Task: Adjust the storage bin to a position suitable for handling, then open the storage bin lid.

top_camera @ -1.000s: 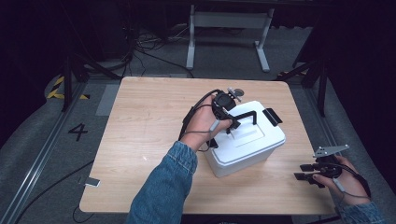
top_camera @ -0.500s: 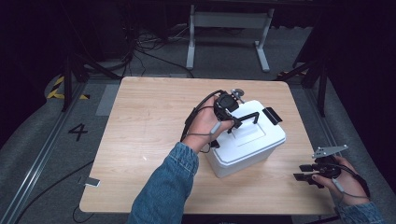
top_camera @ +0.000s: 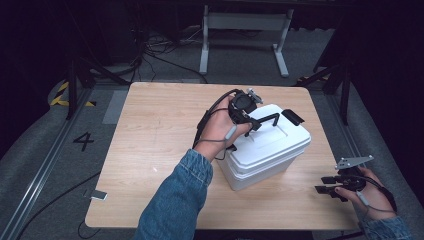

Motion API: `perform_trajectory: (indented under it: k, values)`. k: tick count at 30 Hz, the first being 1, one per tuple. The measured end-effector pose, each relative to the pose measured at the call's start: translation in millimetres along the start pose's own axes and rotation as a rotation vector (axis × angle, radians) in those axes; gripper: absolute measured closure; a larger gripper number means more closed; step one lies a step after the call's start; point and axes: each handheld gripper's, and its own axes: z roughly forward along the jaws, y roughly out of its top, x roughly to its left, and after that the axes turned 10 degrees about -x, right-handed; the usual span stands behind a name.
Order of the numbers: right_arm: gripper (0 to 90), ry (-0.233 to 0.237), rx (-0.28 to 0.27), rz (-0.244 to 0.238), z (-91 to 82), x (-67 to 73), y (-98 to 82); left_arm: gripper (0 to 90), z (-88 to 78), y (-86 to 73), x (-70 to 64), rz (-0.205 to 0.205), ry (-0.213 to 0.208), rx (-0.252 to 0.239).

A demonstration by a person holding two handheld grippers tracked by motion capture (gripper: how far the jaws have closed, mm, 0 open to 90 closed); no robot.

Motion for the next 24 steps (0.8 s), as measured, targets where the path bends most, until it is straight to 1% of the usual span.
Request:
perform_trajectory:
  k: [4, 11, 16, 17, 20, 21, 22, 24]
  values:
    - [48.7, 0.0, 0.01, 0.005, 2.7, -0.6, -1.3, 84.4, -8.0, 3.2, -0.6, 0.005, 0.004, -0.006]
    - [48.7, -0.001, 0.005, 0.0, 2.5, 0.0, -0.5, 84.3, -22.4, 5.6, -1.8, 0.015, 0.011, -0.03]
    - [48.7, 0.007, 0.012, 0.004, 5.1, 1.0, -1.2, 84.3, -37.0, 5.5, -2.7, 0.017, 0.025, -0.046]
    - [48.7, 0.008, 0.013, 0.003, 5.2, 1.1, -1.2, 84.4, -41.3, 5.2, -2.2, 0.023, 0.027, -0.053]
    - [48.7, 0.005, 0.015, 0.0, 5.4, 0.6, -0.8, 84.4, -52.3, 3.1, -1.8, 0.021, 0.038, -0.068]
    - [48.7, 0.003, 0.014, -0.003, 5.6, 0.3, -0.3, 84.3, -57.1, 2.0, -1.4, 0.02, 0.043, -0.066]
    - [48.7, 0.003, 0.014, -0.003, 5.6, 0.3, -0.3, 84.3, -57.1, 2.0, -1.4, 0.02, 0.043, -0.066]
    - [48.7, 0.005, 0.015, -0.003, 6.3, 0.6, 0.3, 84.4, -64.6, -0.6, -0.2, 0.017, 0.051, -0.069]
